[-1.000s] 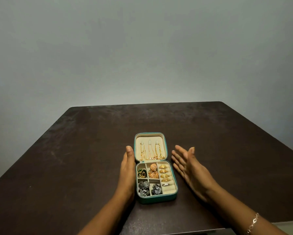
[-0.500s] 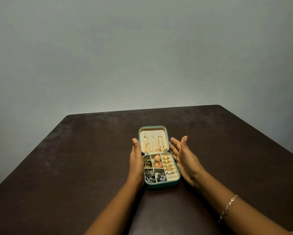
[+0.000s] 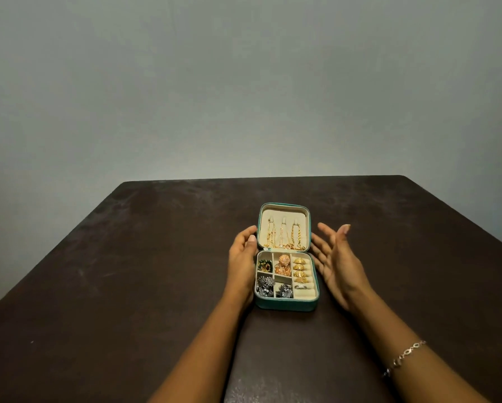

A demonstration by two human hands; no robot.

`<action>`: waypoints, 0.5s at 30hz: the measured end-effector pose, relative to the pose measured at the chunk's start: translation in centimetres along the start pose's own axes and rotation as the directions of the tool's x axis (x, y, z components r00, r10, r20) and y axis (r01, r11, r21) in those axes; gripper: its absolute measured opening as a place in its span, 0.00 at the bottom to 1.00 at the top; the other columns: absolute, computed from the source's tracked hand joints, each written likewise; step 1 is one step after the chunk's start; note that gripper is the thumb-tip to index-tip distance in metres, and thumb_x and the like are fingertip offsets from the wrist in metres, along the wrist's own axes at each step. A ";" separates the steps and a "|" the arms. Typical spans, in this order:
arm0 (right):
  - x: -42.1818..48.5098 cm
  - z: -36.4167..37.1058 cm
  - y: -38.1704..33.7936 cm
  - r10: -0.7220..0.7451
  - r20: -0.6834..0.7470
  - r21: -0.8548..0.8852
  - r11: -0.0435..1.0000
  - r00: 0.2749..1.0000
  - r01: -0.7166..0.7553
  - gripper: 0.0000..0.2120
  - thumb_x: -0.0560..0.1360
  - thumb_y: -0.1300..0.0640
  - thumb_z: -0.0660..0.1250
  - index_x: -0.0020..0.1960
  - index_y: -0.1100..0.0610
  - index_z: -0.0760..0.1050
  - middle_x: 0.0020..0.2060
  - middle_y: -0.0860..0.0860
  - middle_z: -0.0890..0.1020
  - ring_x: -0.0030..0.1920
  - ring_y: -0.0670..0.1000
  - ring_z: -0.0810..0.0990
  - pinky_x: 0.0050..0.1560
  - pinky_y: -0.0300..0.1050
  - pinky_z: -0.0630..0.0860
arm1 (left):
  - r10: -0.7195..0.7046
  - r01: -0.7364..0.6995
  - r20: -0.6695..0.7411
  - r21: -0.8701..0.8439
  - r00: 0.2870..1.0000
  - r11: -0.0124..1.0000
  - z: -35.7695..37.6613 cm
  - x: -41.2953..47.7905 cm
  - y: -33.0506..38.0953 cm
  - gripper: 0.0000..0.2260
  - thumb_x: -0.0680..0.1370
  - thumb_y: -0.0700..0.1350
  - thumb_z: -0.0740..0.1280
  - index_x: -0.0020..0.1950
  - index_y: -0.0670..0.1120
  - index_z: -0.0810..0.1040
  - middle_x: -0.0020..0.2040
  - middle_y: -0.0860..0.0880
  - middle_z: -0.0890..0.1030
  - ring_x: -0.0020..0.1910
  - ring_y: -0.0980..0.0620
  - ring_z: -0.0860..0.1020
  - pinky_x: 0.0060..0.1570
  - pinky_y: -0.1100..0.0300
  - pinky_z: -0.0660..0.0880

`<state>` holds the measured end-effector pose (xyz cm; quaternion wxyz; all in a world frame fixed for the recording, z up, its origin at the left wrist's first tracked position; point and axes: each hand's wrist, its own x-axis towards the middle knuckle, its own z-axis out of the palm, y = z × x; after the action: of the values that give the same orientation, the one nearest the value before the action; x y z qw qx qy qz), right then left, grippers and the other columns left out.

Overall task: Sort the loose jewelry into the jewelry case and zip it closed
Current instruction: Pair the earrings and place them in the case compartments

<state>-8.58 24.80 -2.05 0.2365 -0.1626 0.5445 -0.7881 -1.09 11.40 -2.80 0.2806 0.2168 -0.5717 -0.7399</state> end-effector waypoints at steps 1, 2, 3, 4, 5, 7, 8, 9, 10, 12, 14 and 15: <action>0.2 0.0 0.0 0.006 0.000 0.000 1.000 1.000 -0.006 0.37 0.69 0.36 0.48 0.72 0.55 0.58 0.70 0.59 0.65 0.69 0.54 0.66 0.67 0.47 0.65 | -0.003 0.003 -0.004 -0.015 1.000 1.000 0.0 0.1 -0.1 0.11 0.81 0.40 0.55 0.61 0.43 0.71 0.53 0.42 0.78 0.51 0.48 0.77 0.50 0.55 0.76; 0.4 -0.1 0.1 0.011 0.002 -0.004 1.000 1.000 -0.011 0.37 0.69 0.36 0.47 0.72 0.55 0.58 0.70 0.59 0.65 0.70 0.54 0.65 0.68 0.48 0.64 | 0.002 -0.002 -0.004 -0.026 1.000 1.000 0.1 0.1 -0.1 0.11 0.81 0.41 0.55 0.62 0.43 0.71 0.53 0.44 0.78 0.50 0.50 0.77 0.50 0.56 0.75; 0.5 -0.2 0.2 0.015 0.010 -0.015 1.000 1.000 -0.015 0.38 0.68 0.35 0.47 0.72 0.55 0.58 0.71 0.59 0.65 0.70 0.54 0.65 0.69 0.49 0.63 | 0.011 -0.012 -0.003 -0.037 1.000 0.999 0.1 0.1 -0.2 0.11 0.81 0.42 0.55 0.61 0.44 0.72 0.51 0.46 0.79 0.49 0.52 0.78 0.50 0.58 0.76; 0.5 -0.3 0.2 0.019 0.019 -0.024 1.000 1.000 -0.018 0.39 0.67 0.35 0.48 0.73 0.55 0.58 0.71 0.58 0.64 0.70 0.54 0.65 0.70 0.50 0.62 | 0.023 -0.023 0.005 -0.041 1.000 0.999 0.2 0.0 -0.1 0.10 0.81 0.44 0.55 0.58 0.45 0.73 0.48 0.48 0.79 0.47 0.54 0.78 0.48 0.60 0.76; 0.5 -0.3 0.2 0.019 0.030 -0.034 0.999 0.999 -0.018 0.40 0.67 0.34 0.48 0.73 0.55 0.58 0.71 0.58 0.64 0.70 0.54 0.65 0.70 0.50 0.62 | 0.032 -0.031 0.017 -0.041 0.999 0.999 0.4 -0.1 -0.1 0.10 0.81 0.47 0.54 0.53 0.47 0.74 0.47 0.50 0.80 0.46 0.56 0.78 0.48 0.61 0.76; 0.6 -0.4 0.2 0.014 0.052 -0.045 0.999 0.999 -0.012 0.40 0.66 0.34 0.48 0.73 0.54 0.57 0.72 0.57 0.63 0.70 0.53 0.64 0.71 0.51 0.61 | 0.022 -0.019 0.048 -0.064 0.999 0.998 0.7 -0.2 -0.1 0.13 0.81 0.52 0.52 0.50 0.49 0.74 0.47 0.50 0.80 0.47 0.55 0.79 0.51 0.59 0.76; 0.6 -0.5 0.3 0.013 0.059 -0.052 0.999 0.998 -0.010 0.40 0.67 0.35 0.48 0.73 0.54 0.57 0.72 0.56 0.63 0.71 0.53 0.64 0.71 0.50 0.61 | 0.006 0.000 0.058 -0.090 0.998 0.996 0.7 -0.3 0.0 0.15 0.81 0.53 0.52 0.52 0.47 0.74 0.48 0.49 0.80 0.48 0.54 0.79 0.53 0.58 0.75; 0.6 -0.5 0.3 0.010 0.063 -0.064 0.998 0.998 -0.006 0.39 0.67 0.35 0.48 0.73 0.54 0.57 0.72 0.56 0.63 0.70 0.53 0.64 0.70 0.50 0.62 | -0.010 0.016 0.057 -0.114 0.998 0.993 0.8 -0.3 0.1 0.17 0.80 0.54 0.51 0.57 0.45 0.72 0.49 0.50 0.79 0.50 0.54 0.78 0.54 0.58 0.75; 0.7 -0.6 0.2 0.008 0.070 -0.071 0.997 0.997 -0.003 0.38 0.67 0.35 0.49 0.73 0.54 0.57 0.72 0.56 0.63 0.70 0.52 0.64 0.69 0.49 0.63 | -0.022 0.029 0.051 -0.128 0.998 0.991 0.8 -0.3 0.2 0.19 0.80 0.55 0.51 0.62 0.45 0.70 0.51 0.50 0.78 0.51 0.54 0.77 0.54 0.58 0.74; 0.8 -0.9 0.3 0.006 0.104 -0.088 0.996 0.995 0.003 0.39 0.67 0.35 0.53 0.72 0.54 0.58 0.70 0.54 0.66 0.67 0.50 0.68 0.67 0.48 0.65 | -0.056 0.061 0.036 -0.164 0.998 0.985 0.8 -0.2 0.4 0.24 0.80 0.56 0.50 0.68 0.41 0.65 0.53 0.49 0.76 0.52 0.54 0.76 0.56 0.58 0.73; 0.8 -1.3 0.5 0.006 0.156 -0.117 0.993 0.988 0.013 0.40 0.65 0.34 0.60 0.72 0.52 0.58 0.67 0.51 0.70 0.60 0.45 0.73 0.63 0.44 0.69 | -0.081 0.088 0.046 -0.205 0.996 0.975 0.8 -0.2 0.5 0.27 0.79 0.57 0.50 0.69 0.39 0.64 0.57 0.45 0.76 0.53 0.53 0.77 0.59 0.55 0.73; 0.8 -1.6 0.5 0.013 0.197 -0.132 0.991 0.980 0.014 0.40 0.65 0.37 0.64 0.71 0.51 0.57 0.66 0.49 0.71 0.58 0.44 0.75 0.60 0.42 0.72 | -0.092 0.101 0.049 -0.222 0.995 0.970 0.8 -0.2 0.6 0.27 0.79 0.58 0.50 0.68 0.40 0.65 0.61 0.43 0.76 0.56 0.50 0.76 0.62 0.52 0.72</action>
<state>-9.97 25.45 -3.04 0.2775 -0.2554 0.5698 -0.7302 -1.32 12.03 -2.05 0.2562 0.1971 -0.4785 -0.8164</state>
